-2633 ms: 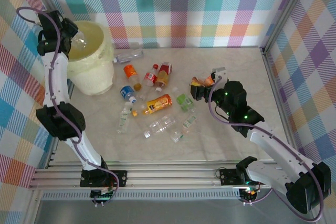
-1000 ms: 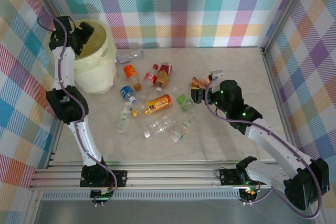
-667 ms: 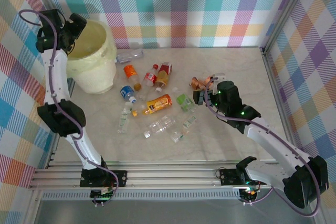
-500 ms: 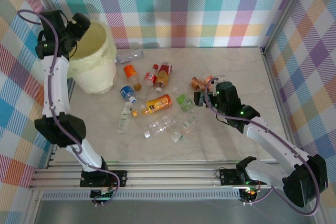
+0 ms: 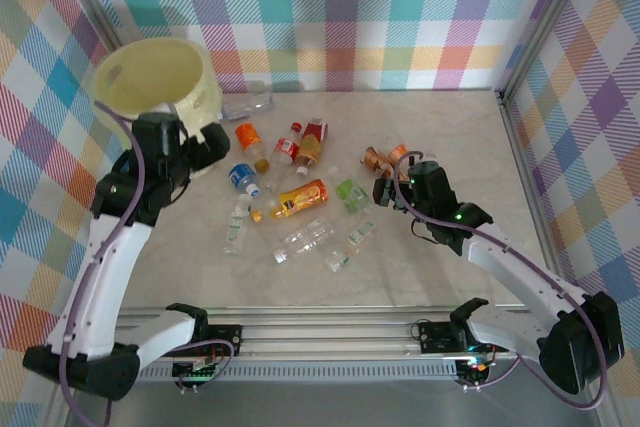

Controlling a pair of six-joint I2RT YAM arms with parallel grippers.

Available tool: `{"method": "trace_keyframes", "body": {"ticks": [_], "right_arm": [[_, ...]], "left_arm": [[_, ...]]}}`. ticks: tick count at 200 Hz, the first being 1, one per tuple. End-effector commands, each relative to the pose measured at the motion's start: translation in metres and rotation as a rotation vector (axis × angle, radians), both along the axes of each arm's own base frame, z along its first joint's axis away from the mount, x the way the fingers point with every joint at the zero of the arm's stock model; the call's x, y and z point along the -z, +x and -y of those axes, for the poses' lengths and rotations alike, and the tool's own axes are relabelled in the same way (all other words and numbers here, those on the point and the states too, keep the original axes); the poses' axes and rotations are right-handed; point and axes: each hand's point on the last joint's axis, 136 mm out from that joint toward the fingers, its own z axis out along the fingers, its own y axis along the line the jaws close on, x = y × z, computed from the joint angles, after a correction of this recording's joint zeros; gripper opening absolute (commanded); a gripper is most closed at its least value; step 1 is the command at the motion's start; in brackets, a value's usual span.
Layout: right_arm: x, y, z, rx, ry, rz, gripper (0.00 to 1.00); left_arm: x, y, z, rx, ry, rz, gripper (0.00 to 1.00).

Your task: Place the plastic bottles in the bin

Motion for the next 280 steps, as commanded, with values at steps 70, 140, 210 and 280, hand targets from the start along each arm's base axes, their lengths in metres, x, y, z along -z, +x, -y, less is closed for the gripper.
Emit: {"method": "trace_keyframes", "body": {"ticks": [70,140,210,280], "right_arm": [[-0.009,0.007,-0.004,-0.014,0.006,0.053,1.0],[-0.008,0.004,-0.002,-0.015,-0.003,0.049,1.0],[-0.008,0.002,0.003,-0.011,-0.02,0.064,1.0],[-0.012,0.0,-0.007,-0.079,-0.012,0.081,1.0]], "left_arm": [[0.184,-0.045,0.021,0.162,0.137,-0.597,1.0],[0.246,-0.038,0.03,0.29,0.218,-0.783,1.0],[0.277,-0.032,0.031,0.244,0.21,-0.815,0.89],[0.289,-0.028,0.024,0.217,0.249,-0.796,0.66]]}}
